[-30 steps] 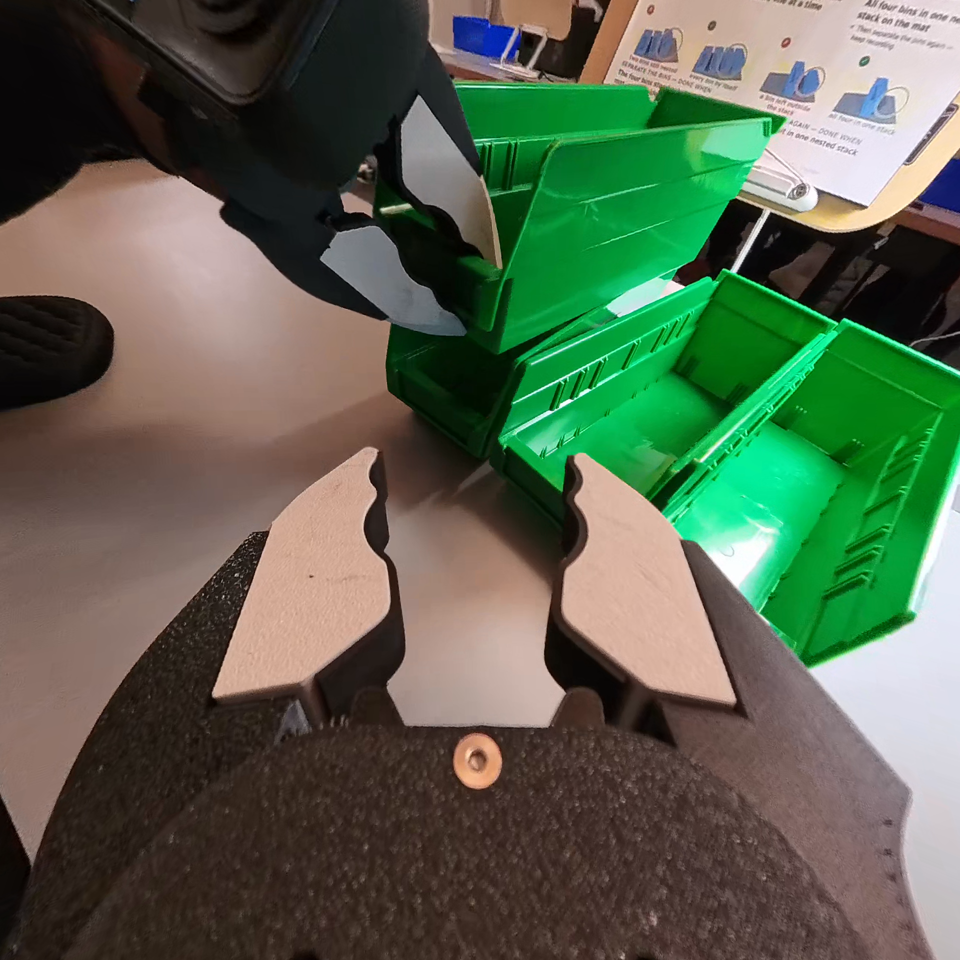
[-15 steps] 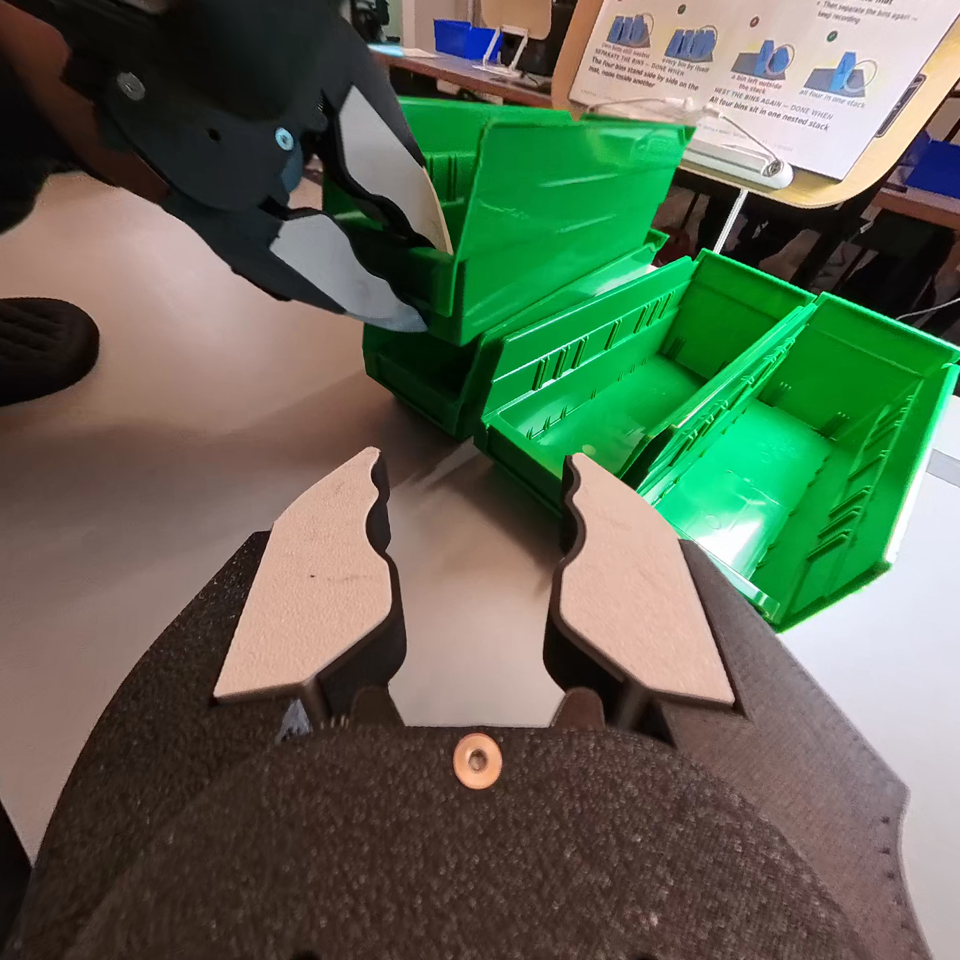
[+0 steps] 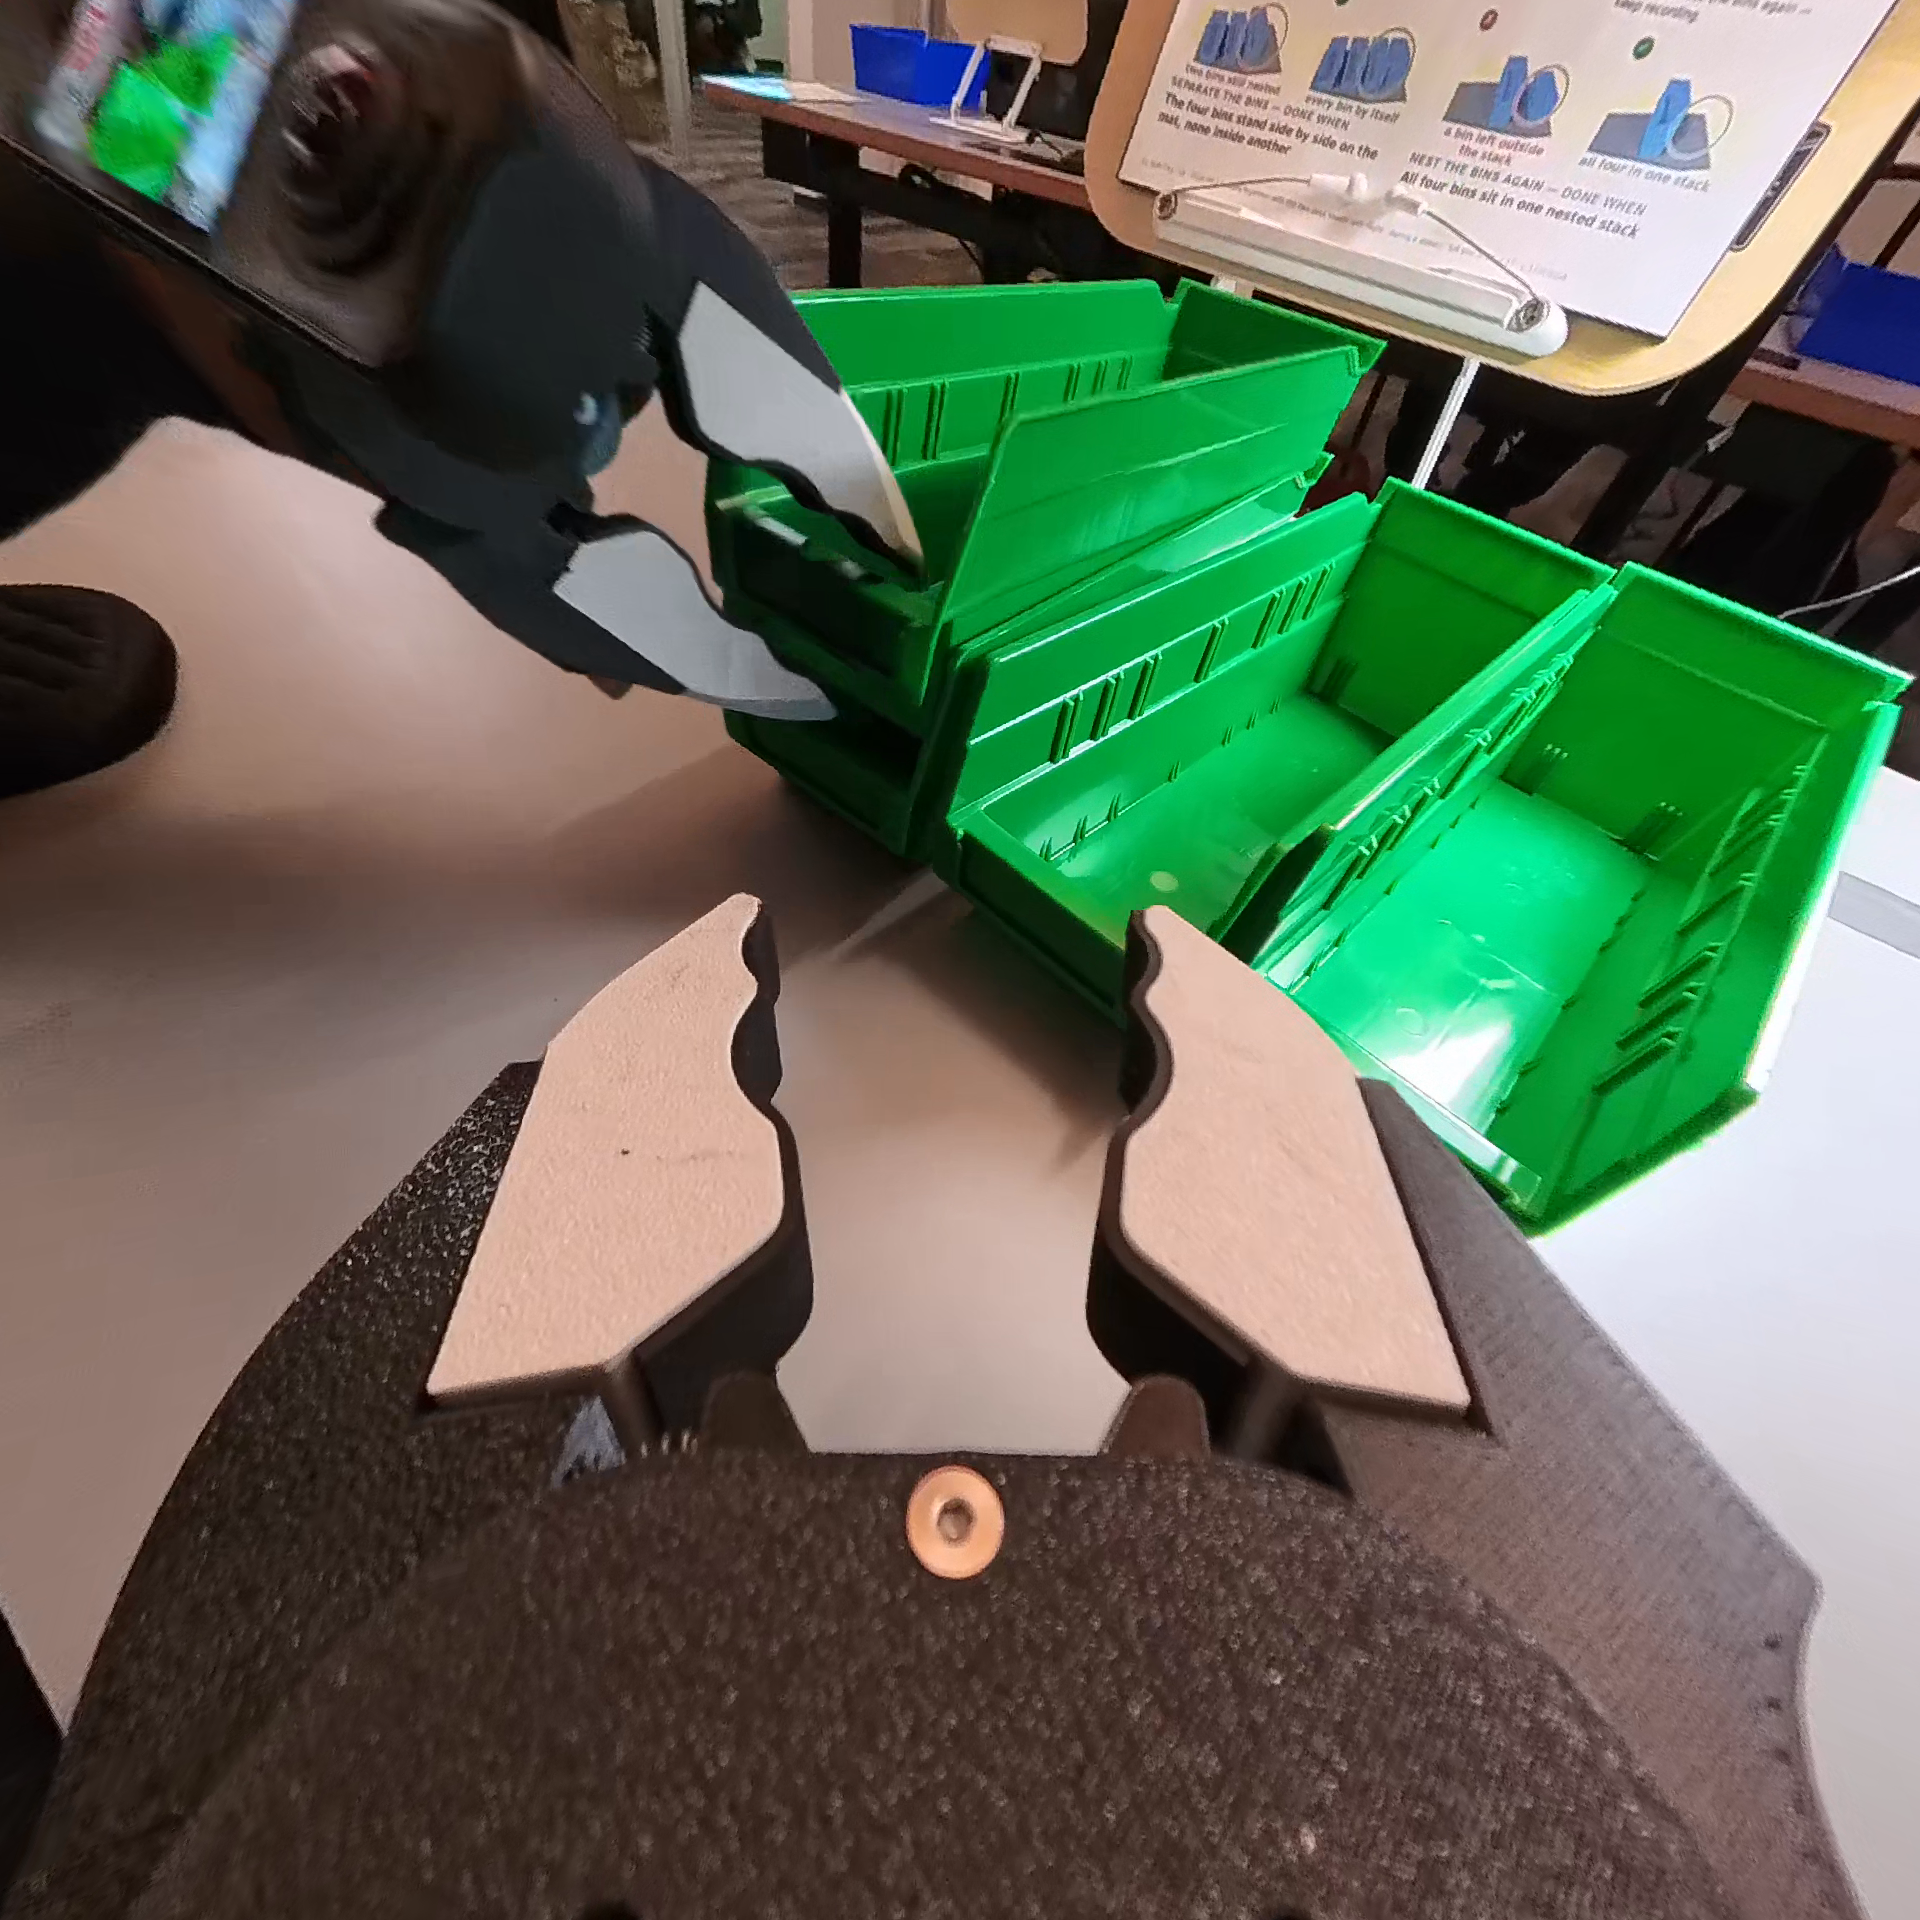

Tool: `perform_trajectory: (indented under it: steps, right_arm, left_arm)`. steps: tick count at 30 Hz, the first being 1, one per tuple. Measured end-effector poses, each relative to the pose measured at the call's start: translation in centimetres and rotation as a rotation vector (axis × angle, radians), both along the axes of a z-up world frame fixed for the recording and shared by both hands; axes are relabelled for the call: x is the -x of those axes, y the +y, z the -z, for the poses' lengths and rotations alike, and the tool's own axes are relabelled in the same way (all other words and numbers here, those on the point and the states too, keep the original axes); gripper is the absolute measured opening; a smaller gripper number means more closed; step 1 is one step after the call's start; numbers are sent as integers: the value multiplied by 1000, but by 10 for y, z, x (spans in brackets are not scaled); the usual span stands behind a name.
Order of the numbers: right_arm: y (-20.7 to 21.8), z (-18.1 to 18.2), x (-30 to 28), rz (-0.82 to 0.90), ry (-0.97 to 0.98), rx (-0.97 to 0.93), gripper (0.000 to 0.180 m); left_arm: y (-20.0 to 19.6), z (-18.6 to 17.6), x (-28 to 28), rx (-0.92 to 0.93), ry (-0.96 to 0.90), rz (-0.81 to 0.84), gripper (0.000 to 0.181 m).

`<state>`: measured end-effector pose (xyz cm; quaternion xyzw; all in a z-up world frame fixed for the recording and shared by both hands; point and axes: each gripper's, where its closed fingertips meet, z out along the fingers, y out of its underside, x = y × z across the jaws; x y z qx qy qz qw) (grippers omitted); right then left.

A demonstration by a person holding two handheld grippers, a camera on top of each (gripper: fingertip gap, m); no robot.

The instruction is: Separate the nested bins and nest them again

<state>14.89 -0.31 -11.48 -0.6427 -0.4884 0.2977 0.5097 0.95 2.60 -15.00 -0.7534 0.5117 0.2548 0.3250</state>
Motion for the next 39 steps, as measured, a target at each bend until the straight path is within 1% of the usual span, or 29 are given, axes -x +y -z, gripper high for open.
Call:
perform_trajectory:
  steps: [3, 5, 7, 10, 12, 14, 16, 19, 21, 24, 26, 32, 35, 38, 39]
  right_arm:
    - [-2, 1, 4, -9, -7, -5, 64]
    - [-3, 1, 7, -14, -12, -8, 63]
    - [-2, 2, 9, -19, -26, -13, 64]
    - [1, 12, 13, -34, -98, -33, 64]
    - [6, 23, 16, -33, -170, -73, 64]
    - [8, 32, 20, -47, -235, -104, 63]
    - [14, 39, 24, -53, -309, -163, 62]
    - [30, 49, 31, -56, -444, -311, 61]
    - [35, 57, 39, -116, -526, -402, 62]
    - [47, 68, 48, -193, -665, -614, 63]
    - [55, 76, 53, -219, -740, -691, 65]
    - [65, 86, 65, -254, -862, -751, 64]
    - [75, 98, 68, -264, -930, -705, 63]
    - [84, 106, 70, -259, -961, -685, 42]
    - [85, 107, 71, -254, -954, -677, 39]
  left_arm:
    - [-13, -16, -8, -40, -91, 38, 48]
    - [-22, -31, -12, -73, -189, 52, 48]
    - [-34, -45, -15, -89, -339, 62, 47]
    - [-53, -63, -16, -123, -620, 60, 45]
    - [-66, -62, -12, -125, -795, 32, 43]
    - [-76, -51, -3, -143, -887, -8, 42]
    - [-83, -33, 7, -166, -919, -49, 42]
    - [-90, -11, 21, -192, -958, -104, 43]
    - [-94, -3, 25, -180, -1030, -127, 45]
    - [-99, -6, 20, -150, -1121, -139, 49]
    - [-103, -12, 15, -157, -1121, -144, 51]
    - [-116, -10, 2, -101, -1155, -215, 52]
    - [-122, -9, -10, -92, -1136, -194, 54]
    - [-124, -5, -17, -88, -1108, -180, 54]
    - [-124, -4, -17, -89, -1101, -180, 54]
